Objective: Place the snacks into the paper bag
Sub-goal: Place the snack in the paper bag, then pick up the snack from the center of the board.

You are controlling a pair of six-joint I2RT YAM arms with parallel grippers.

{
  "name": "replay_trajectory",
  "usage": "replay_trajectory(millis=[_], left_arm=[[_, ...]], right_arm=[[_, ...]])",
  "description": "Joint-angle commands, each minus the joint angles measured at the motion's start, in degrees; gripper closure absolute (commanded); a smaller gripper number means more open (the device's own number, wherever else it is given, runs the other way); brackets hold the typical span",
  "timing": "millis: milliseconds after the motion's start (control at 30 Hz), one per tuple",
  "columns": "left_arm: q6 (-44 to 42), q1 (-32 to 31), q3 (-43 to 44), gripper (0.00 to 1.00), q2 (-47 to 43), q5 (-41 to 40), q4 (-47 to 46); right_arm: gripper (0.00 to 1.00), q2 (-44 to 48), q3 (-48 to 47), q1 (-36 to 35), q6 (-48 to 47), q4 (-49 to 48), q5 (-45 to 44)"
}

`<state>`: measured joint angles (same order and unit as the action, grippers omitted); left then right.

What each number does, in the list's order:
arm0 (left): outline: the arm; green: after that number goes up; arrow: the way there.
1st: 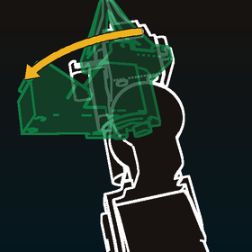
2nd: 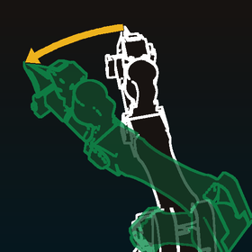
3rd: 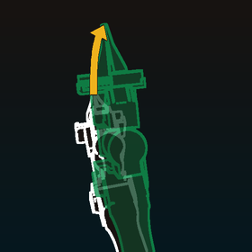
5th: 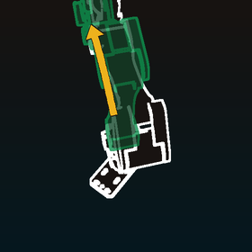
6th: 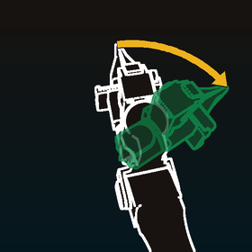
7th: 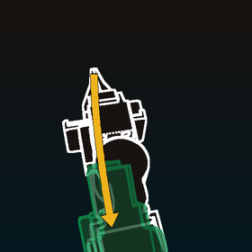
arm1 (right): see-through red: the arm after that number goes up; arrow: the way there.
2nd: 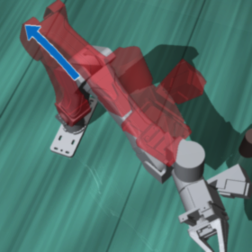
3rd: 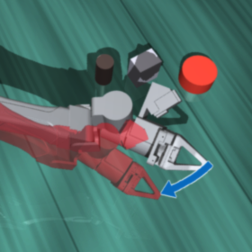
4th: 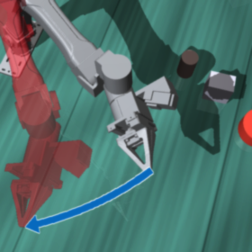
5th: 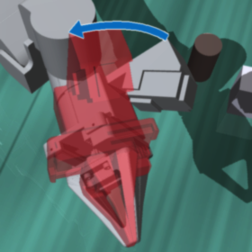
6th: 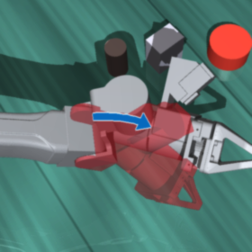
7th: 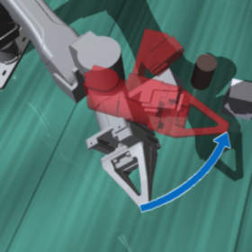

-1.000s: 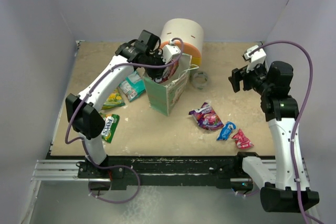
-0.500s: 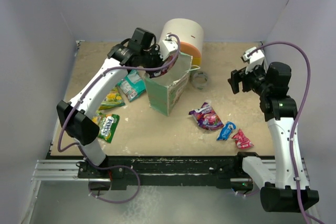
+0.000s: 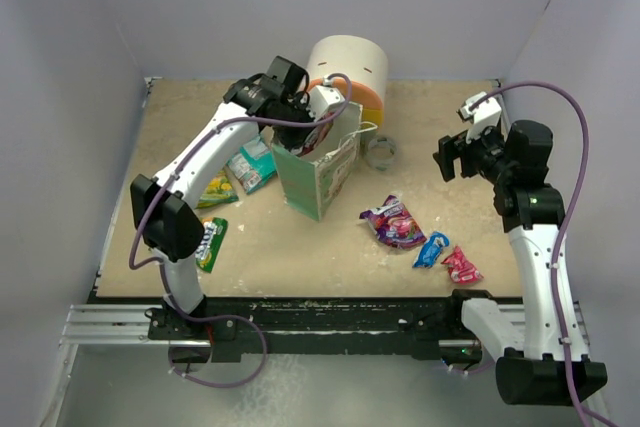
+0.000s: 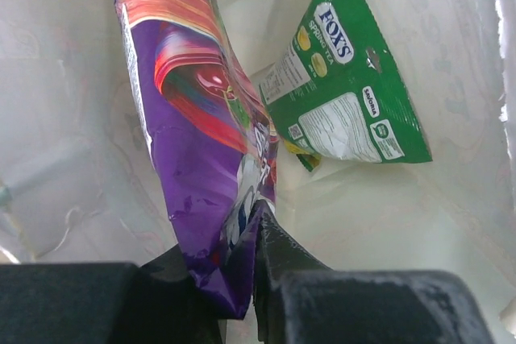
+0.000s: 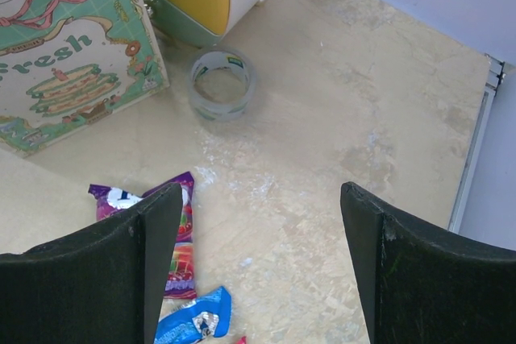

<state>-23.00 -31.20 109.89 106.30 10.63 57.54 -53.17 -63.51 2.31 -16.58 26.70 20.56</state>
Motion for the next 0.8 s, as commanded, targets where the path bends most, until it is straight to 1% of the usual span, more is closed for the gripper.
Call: replay_trajectory(millis=[0,400,767], left_arm=[[1.1,-0.1,3.6,0.81,-0.2,-0.5,0.5],[1.4,-0.1,7.3,0.61,-1.7,0.8,2.1],[1.9,-0.1,6.6,0.48,-8.6,2.4,0.9]], right_arm=[[0.18,1.2,0.2,0.2,-0.8,-1.6,1.3],[0.18,0.6,0.1,0.2,-1.0,-1.2,1.5],[0.18,-1.1,-0.3,0.2,-2.9,0.1,1.8]])
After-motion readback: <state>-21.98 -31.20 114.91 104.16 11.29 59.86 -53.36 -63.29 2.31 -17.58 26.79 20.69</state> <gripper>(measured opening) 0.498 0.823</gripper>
